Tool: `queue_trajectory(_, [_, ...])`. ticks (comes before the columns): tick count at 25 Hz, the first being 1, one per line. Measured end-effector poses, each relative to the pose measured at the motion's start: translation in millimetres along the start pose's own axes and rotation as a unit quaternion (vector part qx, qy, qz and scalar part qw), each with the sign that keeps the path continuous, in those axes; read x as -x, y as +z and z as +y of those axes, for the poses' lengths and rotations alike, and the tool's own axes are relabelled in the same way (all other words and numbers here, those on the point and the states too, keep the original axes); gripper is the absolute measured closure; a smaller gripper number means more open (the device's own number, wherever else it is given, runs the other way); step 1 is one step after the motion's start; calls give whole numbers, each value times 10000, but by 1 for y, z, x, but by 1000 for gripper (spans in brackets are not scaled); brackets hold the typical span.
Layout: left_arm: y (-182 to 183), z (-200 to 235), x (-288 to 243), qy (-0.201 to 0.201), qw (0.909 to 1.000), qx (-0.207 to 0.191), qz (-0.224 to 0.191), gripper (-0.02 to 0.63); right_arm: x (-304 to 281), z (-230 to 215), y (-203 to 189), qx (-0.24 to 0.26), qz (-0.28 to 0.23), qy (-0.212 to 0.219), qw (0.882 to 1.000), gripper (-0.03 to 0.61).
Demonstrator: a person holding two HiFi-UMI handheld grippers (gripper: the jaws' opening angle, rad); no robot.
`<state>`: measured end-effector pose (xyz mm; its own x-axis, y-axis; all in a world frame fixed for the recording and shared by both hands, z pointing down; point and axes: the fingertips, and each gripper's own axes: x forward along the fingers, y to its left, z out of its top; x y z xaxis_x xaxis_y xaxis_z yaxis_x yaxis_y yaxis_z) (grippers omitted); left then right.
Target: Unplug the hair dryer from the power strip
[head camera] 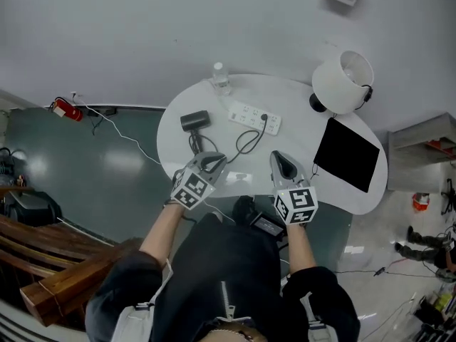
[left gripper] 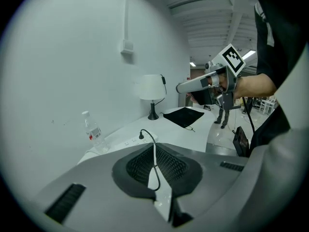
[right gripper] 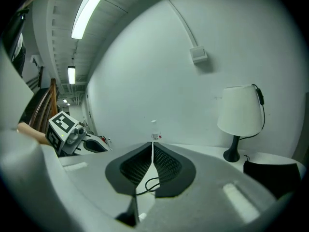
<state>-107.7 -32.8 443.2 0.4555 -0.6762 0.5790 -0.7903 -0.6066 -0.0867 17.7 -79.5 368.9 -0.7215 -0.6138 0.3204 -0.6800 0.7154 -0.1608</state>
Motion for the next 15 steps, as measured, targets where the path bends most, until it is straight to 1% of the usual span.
queue_trajectory(3, [5, 9, -13, 119, 9996, -100, 243, 601, -12, -18, 2, 9, 51, 179, 9998, 572])
queue_trajectory(6, [7, 15, -26, 167, 9983, -282, 491, 601, -23, -37, -3, -22, 119, 278, 9995, 572])
queue_trajectory(10, [12, 23, -45, 161, 9956, -603, 699, 601, -36, -62, -14, -103, 209, 303, 9993, 572])
queue_trajectory(15, [11, 40, -65, 61, 9903, -997, 970, 601, -47, -74, -23, -174, 325, 329, 9988, 572])
